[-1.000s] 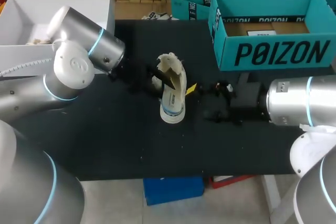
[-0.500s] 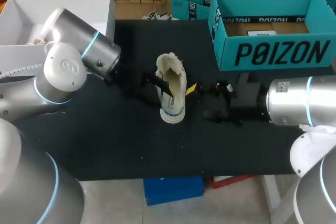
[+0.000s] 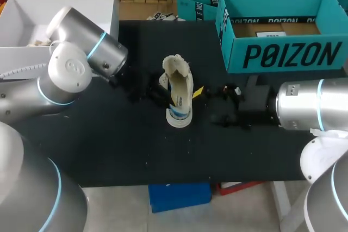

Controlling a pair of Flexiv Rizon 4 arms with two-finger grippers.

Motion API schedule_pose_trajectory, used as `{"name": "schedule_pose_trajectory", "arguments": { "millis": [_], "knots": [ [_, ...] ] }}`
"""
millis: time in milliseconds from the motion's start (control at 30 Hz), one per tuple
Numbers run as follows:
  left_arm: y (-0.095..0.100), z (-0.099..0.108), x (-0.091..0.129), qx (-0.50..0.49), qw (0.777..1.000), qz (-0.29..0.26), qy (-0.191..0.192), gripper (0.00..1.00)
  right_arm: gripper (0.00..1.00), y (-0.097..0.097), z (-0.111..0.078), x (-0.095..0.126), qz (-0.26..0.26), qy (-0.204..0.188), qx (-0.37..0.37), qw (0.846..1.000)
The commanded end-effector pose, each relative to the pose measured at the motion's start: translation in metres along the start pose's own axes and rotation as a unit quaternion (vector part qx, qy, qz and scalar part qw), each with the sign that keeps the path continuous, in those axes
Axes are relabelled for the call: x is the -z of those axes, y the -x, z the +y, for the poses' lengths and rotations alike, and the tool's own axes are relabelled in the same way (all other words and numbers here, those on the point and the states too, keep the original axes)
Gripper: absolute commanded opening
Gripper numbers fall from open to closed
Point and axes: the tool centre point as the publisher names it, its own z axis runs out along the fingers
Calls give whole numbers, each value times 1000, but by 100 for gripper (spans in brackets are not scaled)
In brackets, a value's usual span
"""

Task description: Take the shoe out of the shoebox, open the shoe tongue, remove and reinsert the insole, then place the shoe into the shoebox

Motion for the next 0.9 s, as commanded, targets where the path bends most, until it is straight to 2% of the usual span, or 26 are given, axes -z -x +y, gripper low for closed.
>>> {"name": "schedule_pose_trajectory", "arguments": {
  "millis": [33,900],
  "knots": [
    [2,5,-1,0,1000,2,0,0,100,0,0,0,0,0,0,1000],
    [-4,46,-10,26,998,17,50,0,100,0,0,0,0,0,0,1000]
  ]
}}
